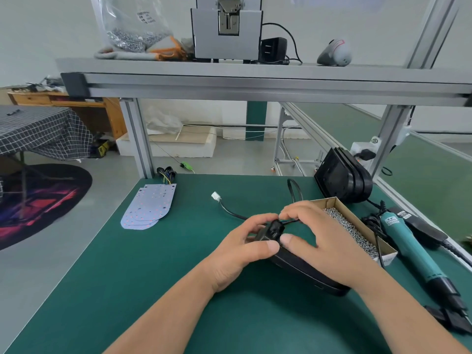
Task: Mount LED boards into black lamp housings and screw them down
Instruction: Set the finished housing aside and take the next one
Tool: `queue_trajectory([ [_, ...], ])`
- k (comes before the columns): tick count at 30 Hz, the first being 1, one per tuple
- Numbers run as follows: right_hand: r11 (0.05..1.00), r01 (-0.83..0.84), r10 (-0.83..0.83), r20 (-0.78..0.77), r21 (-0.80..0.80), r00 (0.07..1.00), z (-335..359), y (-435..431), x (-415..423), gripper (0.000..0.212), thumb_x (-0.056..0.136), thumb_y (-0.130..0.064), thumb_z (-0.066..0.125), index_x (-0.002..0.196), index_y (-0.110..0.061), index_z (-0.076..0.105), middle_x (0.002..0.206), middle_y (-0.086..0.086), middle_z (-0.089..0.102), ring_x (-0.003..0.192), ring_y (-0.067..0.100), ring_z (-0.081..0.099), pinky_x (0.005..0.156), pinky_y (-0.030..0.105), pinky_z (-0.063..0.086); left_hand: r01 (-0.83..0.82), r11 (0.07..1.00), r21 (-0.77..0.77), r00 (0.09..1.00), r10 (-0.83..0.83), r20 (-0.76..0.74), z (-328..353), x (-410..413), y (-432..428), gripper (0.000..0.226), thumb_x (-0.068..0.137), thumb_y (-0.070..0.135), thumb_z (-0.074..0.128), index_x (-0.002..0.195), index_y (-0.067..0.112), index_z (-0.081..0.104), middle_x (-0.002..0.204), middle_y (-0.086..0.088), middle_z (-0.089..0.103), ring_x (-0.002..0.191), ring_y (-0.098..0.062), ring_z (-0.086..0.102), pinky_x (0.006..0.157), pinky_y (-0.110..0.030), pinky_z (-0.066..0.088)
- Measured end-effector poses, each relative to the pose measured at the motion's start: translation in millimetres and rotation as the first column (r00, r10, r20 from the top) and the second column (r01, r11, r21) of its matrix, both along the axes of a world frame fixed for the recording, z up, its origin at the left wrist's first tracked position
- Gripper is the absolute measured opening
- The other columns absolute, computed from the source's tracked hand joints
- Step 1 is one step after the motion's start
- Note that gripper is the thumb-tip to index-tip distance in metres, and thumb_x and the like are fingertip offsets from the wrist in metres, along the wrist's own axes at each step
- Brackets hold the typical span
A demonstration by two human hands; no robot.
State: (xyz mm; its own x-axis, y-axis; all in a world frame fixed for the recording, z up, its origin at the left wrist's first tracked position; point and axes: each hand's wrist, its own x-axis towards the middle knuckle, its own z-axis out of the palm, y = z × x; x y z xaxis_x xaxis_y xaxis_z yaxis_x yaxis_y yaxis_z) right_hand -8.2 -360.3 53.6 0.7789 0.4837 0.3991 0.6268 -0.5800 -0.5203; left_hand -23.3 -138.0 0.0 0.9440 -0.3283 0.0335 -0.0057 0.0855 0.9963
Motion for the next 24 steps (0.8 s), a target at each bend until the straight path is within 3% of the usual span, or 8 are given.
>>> queue_trajectory([
  [3, 0.992, -0.091, 0.084, -0.090, -0.083, 0.992, 4, -10, -1, 0.069, 0.080, -0.075, 0.066, 0.135, -0.034, 0.061, 0.136, -0.029, 0.051, 0.134, -0.003, 0.048, 0.106, 0.009, 0.034, 0.001, 1.000, -0.002, 1.000, -0.001, -0.002, -1, 1, 1, 0.070, 0.075, 0.045, 0.085, 0.142, 0.038, 0.062, 0.140, -0.014, 0.058, 0.130, -0.035, 0.061, 0.118, -0.052, 0.047],
  [6, 0.980, -0.121, 0.100, -0.137, -0.157, 0.985, 3, -16, 0, 0.084, 0.073, -0.083, 0.070, 0.143, -0.041, 0.053, 0.143, -0.038, 0.041, 0.139, -0.008, 0.040, 0.107, 0.010, 0.032, 0.007, 1.000, 0.001, 1.000, -0.007, -0.005, -2, 3, 2, 0.068, 0.077, 0.042, 0.084, 0.140, 0.035, 0.062, 0.133, -0.009, 0.060, 0.120, -0.025, 0.065, 0.115, -0.050, 0.048],
  [10, 0.988, -0.112, 0.092, -0.186, -0.102, 0.978, 3, -15, 1, 0.072, 0.072, -0.071, 0.078, 0.136, -0.043, 0.058, 0.140, -0.035, 0.049, 0.135, -0.005, 0.048, 0.106, 0.019, 0.039, 0.009, 1.000, 0.016, 1.000, -0.010, 0.015, -4, 3, 1, 0.068, 0.078, 0.041, 0.085, 0.140, 0.030, 0.059, 0.131, -0.015, 0.061, 0.118, -0.027, 0.064, 0.116, -0.059, 0.045],
  [13, 0.988, -0.129, 0.106, -0.233, -0.086, 0.967, 5, -15, 1, 0.064, 0.072, -0.067, 0.080, 0.130, -0.051, 0.058, 0.138, -0.033, 0.052, 0.132, -0.003, 0.051, 0.104, 0.018, 0.039, -0.007, 1.000, 0.018, 1.000, 0.007, 0.021, -3, 2, 1, 0.066, 0.077, 0.041, 0.085, 0.137, 0.029, 0.060, 0.136, -0.024, 0.059, 0.117, -0.028, 0.065, 0.113, -0.059, 0.047],
  [19, 0.984, -0.165, 0.140, -0.289, -0.061, 0.947, 9, -14, 3, 0.060, 0.075, -0.063, 0.080, 0.131, -0.052, 0.060, 0.139, -0.033, 0.053, 0.134, -0.006, 0.050, 0.102, 0.002, 0.032, -0.055, 0.998, 0.040, 0.998, 0.054, 0.025, -4, 1, -2, 0.064, 0.073, 0.046, 0.085, 0.127, 0.020, 0.061, 0.124, -0.008, 0.068, 0.112, -0.021, 0.067, 0.105, -0.046, 0.052],
  [24, 0.982, -0.165, 0.132, -0.297, -0.088, 0.946, 10, -13, 1, 0.054, 0.077, -0.059, 0.077, 0.128, -0.053, 0.061, 0.142, -0.031, 0.051, 0.135, -0.004, 0.050, 0.108, 0.017, 0.037, -0.052, 0.997, 0.048, 0.998, 0.050, 0.039, -3, -1, -2, 0.064, 0.072, 0.048, 0.084, 0.130, 0.034, 0.060, 0.135, -0.013, 0.062, 0.119, -0.024, 0.067, 0.106, -0.043, 0.053],
])
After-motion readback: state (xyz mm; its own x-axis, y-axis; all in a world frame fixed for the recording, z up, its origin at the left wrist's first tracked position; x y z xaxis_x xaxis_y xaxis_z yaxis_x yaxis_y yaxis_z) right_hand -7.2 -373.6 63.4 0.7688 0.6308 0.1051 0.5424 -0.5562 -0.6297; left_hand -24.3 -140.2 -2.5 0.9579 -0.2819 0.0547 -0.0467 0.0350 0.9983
